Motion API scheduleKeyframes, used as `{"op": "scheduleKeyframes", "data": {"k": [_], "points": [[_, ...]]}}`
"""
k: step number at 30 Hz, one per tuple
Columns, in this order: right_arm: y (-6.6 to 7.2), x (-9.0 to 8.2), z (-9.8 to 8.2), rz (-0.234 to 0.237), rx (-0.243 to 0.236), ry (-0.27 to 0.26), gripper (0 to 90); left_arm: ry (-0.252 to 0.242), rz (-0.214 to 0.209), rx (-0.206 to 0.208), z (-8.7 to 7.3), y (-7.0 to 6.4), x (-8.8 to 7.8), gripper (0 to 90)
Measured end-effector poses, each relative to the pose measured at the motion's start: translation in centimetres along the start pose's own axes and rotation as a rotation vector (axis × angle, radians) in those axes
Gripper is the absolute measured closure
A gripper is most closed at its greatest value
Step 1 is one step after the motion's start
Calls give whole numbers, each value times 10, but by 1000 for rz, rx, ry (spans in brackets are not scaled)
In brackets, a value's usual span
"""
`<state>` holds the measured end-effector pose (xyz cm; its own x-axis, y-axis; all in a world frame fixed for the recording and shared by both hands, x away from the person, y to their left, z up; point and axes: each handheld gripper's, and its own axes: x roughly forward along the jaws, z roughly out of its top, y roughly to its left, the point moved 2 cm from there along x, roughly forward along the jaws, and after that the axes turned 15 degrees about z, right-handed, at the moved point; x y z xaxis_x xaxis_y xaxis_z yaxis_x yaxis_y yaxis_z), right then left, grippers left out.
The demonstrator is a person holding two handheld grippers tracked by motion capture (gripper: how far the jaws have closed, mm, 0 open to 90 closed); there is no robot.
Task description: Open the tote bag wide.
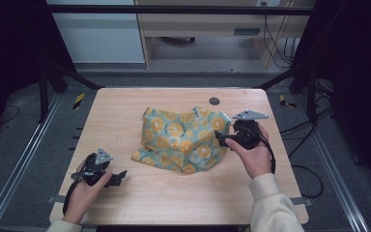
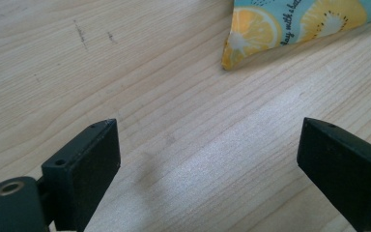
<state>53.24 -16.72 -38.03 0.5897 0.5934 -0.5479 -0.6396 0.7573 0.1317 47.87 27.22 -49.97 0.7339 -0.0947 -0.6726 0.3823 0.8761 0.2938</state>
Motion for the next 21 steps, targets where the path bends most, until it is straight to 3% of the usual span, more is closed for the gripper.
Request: {"op": "scheduleKeyframes", "data": {"k": [3,9,12,16,21], "points": [[-1,14,19,9,-31,44,114,7,-2,18,0,-2,0,80],[-3,31,40,28,-31,67,125,10,-1,42,0,-5,0,80],[-3,37,44,41,-31,76,141,11,-4,49,1,-6,0,81],[0,50,45,77,-29,131,162,12,-6,60,1,-8,1,81],[5,56,42,97,-45,164,366,10,-7,64,1,-9,0,82]]}}
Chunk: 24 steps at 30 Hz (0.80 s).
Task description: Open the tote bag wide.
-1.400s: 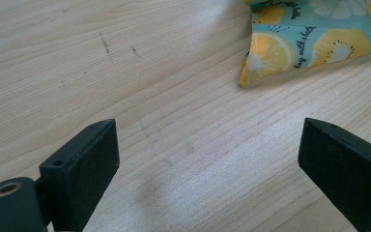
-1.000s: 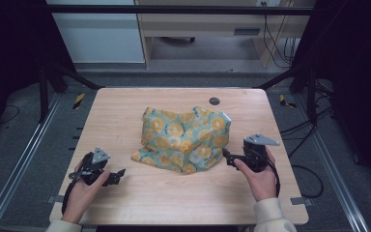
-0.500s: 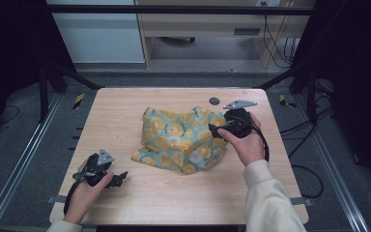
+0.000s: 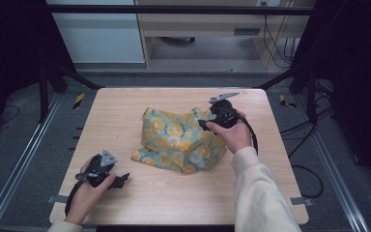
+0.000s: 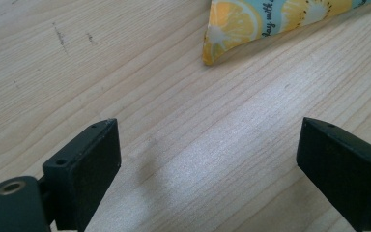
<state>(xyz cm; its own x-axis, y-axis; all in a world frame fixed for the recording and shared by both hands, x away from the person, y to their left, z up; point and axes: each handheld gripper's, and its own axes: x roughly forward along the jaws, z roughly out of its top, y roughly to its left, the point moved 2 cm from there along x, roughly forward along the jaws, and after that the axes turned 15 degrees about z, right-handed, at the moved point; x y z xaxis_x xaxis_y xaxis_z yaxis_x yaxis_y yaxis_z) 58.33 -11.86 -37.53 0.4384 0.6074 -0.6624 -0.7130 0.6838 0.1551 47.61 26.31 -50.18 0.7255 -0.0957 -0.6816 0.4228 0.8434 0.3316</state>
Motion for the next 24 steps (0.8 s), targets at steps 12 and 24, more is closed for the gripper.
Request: {"op": "scheduleKeyframes", "data": {"k": [12,24], "points": [[28,-11,-2,28,-110,-54,888,2,3,3,0,-1,0,81],[53,-30,-19,104,-119,-176,900,5,7,14,0,-2,1,81]]}}
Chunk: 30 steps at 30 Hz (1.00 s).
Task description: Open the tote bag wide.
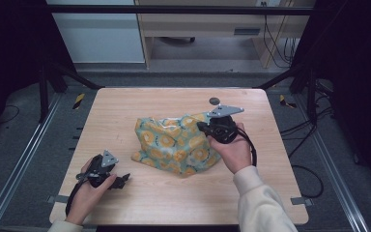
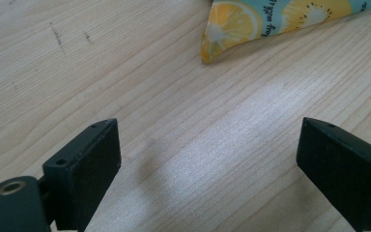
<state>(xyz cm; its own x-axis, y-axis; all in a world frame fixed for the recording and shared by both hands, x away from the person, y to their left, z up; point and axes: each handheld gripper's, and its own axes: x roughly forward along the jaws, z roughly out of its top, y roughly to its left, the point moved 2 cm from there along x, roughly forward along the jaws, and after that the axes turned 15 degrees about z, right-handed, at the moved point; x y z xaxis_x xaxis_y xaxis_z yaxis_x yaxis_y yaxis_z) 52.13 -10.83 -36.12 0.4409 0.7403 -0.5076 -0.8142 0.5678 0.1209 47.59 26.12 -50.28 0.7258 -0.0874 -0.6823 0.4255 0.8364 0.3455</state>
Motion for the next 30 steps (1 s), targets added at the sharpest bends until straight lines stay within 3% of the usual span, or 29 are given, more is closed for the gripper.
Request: {"op": "scheduleKeyframes", "data": {"k": [11,13,16,24,30], "points": [[15,-12,-20,23,-7,-33,900,4,-2,17,0,-4,1,81],[22,-11,-25,49,-56,-21,900,1,-4,21,1,-4,0,81],[30,-12,-31,81,-75,-15,900,-1,-5,24,1,-5,0,81],[48,-21,-49,127,-58,-59,900,-3,-2,12,1,-3,-1,81],[61,-28,-65,154,-68,-60,900,-8,-1,8,1,-2,-1,82]]}}
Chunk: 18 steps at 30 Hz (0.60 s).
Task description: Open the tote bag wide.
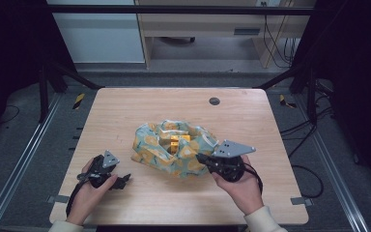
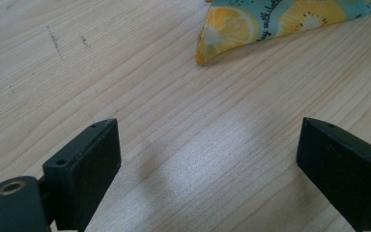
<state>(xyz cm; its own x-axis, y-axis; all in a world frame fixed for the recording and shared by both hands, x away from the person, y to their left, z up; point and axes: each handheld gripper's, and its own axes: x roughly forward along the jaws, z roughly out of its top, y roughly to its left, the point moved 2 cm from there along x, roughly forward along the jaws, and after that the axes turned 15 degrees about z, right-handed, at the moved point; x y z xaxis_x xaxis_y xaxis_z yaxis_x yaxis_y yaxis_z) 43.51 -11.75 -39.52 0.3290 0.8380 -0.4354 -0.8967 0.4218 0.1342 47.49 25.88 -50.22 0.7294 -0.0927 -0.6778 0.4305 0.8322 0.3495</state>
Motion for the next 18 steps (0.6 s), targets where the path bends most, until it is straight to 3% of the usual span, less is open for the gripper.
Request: {"op": "scheduleKeyframes", "data": {"k": [4,8,18], "points": [[6,2,-21,9,17,36,900,-2,1,-1,0,1,0,82],[3,5,-46,33,78,46,900,-3,2,-6,0,2,-1,82],[-5,11,-70,30,120,78,900,-11,2,-13,0,3,-1,85]]}}
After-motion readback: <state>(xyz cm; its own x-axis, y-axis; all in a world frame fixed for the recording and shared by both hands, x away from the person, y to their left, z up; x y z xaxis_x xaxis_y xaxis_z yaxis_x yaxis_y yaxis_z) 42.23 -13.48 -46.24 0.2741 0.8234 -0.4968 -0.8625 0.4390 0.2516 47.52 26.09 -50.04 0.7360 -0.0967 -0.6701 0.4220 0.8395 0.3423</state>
